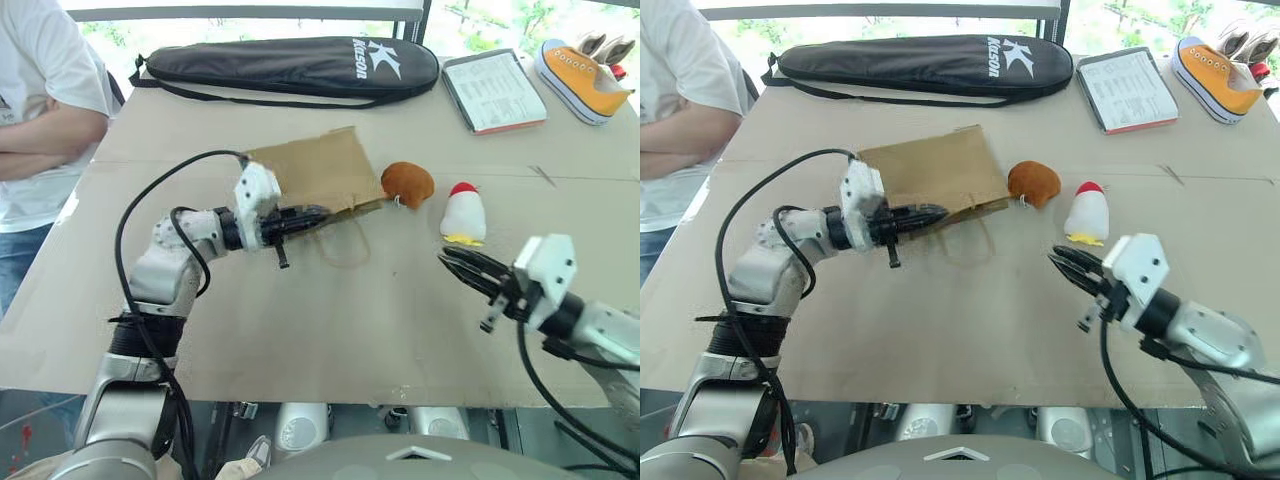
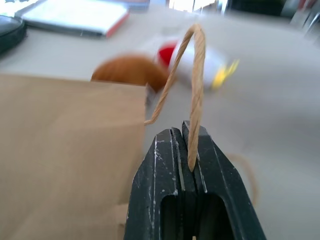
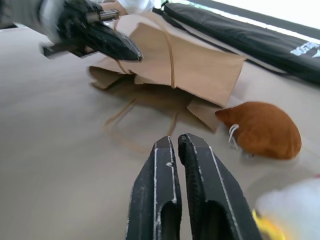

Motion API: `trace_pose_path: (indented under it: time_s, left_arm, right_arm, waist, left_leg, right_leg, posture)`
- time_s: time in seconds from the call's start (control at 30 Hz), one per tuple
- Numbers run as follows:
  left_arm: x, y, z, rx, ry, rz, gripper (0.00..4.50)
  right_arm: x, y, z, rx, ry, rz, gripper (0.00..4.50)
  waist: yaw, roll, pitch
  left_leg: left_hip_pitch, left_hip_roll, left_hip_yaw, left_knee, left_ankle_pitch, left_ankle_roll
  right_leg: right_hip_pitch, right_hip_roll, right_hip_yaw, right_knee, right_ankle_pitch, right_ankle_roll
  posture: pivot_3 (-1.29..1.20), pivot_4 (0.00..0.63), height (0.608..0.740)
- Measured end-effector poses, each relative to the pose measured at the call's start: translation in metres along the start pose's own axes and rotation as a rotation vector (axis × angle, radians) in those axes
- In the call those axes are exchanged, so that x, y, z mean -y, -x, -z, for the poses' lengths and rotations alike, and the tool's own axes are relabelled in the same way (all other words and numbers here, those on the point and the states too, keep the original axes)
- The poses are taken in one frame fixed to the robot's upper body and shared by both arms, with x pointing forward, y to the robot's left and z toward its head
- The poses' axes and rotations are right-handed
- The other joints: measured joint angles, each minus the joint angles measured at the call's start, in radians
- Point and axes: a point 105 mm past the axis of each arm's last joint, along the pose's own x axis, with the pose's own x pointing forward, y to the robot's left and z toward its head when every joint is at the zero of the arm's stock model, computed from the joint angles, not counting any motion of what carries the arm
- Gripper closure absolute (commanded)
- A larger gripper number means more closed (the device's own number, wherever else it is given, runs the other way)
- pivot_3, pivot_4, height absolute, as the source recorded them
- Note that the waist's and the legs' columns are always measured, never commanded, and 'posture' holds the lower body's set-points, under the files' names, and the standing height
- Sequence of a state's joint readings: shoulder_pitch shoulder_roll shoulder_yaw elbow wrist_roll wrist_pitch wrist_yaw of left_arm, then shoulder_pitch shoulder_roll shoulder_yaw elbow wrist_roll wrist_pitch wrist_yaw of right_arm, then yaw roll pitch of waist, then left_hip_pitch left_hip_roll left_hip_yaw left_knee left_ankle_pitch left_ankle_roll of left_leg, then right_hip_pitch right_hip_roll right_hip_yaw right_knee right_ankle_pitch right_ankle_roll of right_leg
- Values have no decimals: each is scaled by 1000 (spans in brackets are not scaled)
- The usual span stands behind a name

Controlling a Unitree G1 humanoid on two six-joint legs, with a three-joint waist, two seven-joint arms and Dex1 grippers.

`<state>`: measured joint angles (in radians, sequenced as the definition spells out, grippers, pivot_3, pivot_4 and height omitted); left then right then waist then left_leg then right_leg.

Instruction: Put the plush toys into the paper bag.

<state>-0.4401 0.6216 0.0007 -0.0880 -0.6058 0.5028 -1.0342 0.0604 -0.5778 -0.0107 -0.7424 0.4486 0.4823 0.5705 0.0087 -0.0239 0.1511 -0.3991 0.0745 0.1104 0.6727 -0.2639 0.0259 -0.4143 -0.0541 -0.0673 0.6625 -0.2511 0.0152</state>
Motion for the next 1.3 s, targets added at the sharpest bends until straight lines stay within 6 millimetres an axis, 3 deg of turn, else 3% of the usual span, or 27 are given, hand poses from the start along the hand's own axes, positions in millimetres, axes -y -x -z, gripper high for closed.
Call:
trace_pose_path:
  time_s: [0.1,0.27,0.43,0.7,1.1,1.3]
  left_arm:
    - [8,-6,-10,55,151,12,4500]
    - [11,-11,-20,126,281,-18,4500]
    - [16,-18,-36,239,395,-36,4500]
    - [17,-15,-45,303,512,-57,4500]
    - [17,-10,-52,372,592,-91,4500]
    - [20,-6,-61,407,606,-81,4500]
  right_arm:
    - [3,-42,-3,17,20,-29,4447]
    - [5,-78,-10,32,22,-60,4447]
    - [-5,-110,9,-33,23,-146,4447]
    - [-10,-136,25,-43,-11,-177,4447]
    - [-30,-170,66,-84,-96,-247,4447]
    - [-37,-184,67,-82,-23,-290,4447]
  waist:
    - [-3,0,0]
    - [4,0,0]
    - [3,0,0]
    - [0,0,0]
    - [-11,0,0]
    - [-26,0,0]
  left_leg:
    - [0,0,0,0,0,0]
    - [-2,-2,-2,0,0,0]
    - [-2,-1,-3,1,0,0]
    - [-2,-1,-3,1,0,-1]
    - [-2,-1,-3,0,0,-1]
    - [1,-1,-4,0,1,-2]
  right_leg:
    - [0,0,0,0,0,0]
    - [0,0,4,-1,0,1]
    - [0,1,4,0,0,1]
    - [0,0,4,0,0,1]
    - [1,0,5,-1,0,1]
    - [3,1,7,1,0,1]
  posture:
    - [0,150,740]
    - [0,150,740]
    - [0,150,740]
    - [0,150,740]
    - [0,150,740]
    - [0,150,740]
